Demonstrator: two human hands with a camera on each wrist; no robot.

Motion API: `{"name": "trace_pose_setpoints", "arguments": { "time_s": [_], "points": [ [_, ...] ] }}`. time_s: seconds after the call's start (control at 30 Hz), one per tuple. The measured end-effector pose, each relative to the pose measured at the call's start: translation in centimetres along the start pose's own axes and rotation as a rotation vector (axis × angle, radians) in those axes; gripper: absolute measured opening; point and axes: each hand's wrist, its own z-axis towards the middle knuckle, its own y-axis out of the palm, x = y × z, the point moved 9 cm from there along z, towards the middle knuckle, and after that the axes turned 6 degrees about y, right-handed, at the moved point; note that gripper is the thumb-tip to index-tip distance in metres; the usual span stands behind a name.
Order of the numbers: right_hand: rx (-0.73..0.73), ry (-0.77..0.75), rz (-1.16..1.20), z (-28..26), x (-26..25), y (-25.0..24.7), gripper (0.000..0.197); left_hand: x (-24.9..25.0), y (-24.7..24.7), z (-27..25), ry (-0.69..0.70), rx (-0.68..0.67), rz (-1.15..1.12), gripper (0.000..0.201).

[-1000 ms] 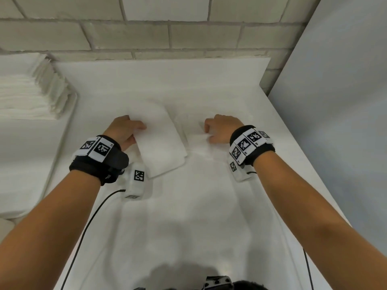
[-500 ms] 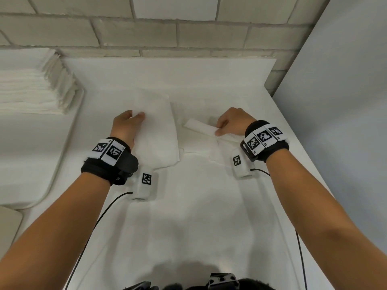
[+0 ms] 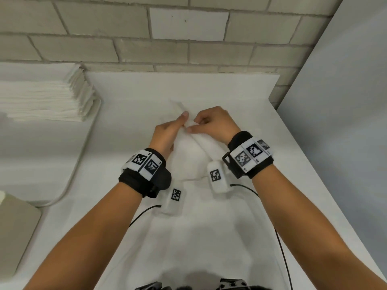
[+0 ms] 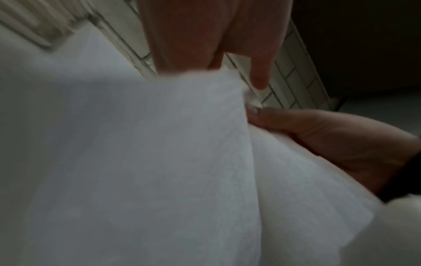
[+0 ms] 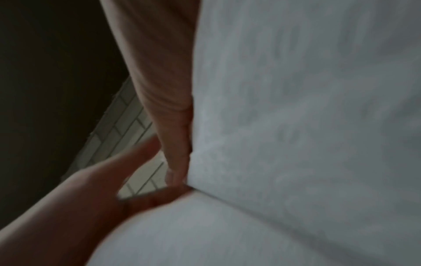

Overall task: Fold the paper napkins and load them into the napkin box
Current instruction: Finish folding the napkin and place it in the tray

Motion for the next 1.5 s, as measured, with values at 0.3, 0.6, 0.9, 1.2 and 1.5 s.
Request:
{"name": "trace_pose_setpoints", "arguments": {
  "time_s": [0.3,0.6,0.9,1.2,1.5],
  "points": [
    [-0.062,0.017,0.27,-0.9,-1.2,2.3,0.007,1.4,-1.4,-1.9,0.081,-0.017,-0.154,0.036],
    [0.372,-0.033,0.114,-2.5,-2.2,-4.4,0.015,1.5,-4.8,-1.8,0.112,0.066,-0.013,0.025],
    [0.116,-0.118,-0.072,-3.7,-6.2,6.1,0.023,3.1,-4.2,-3.2,0.134,0.085,0.012,0.037],
    [0.105,0.064,0.299,-5.2,-3.9,3.9,0.07,4.3,-7.4,-4.3,0.21,0.077,-0.445,0.035],
    [-0.028,-0.025,-0.615,-5.7,-5.9,2.5,0.032,4.5,-12.5,-4.7,0.282,0.01,0.156,0.081]
  ]
}}
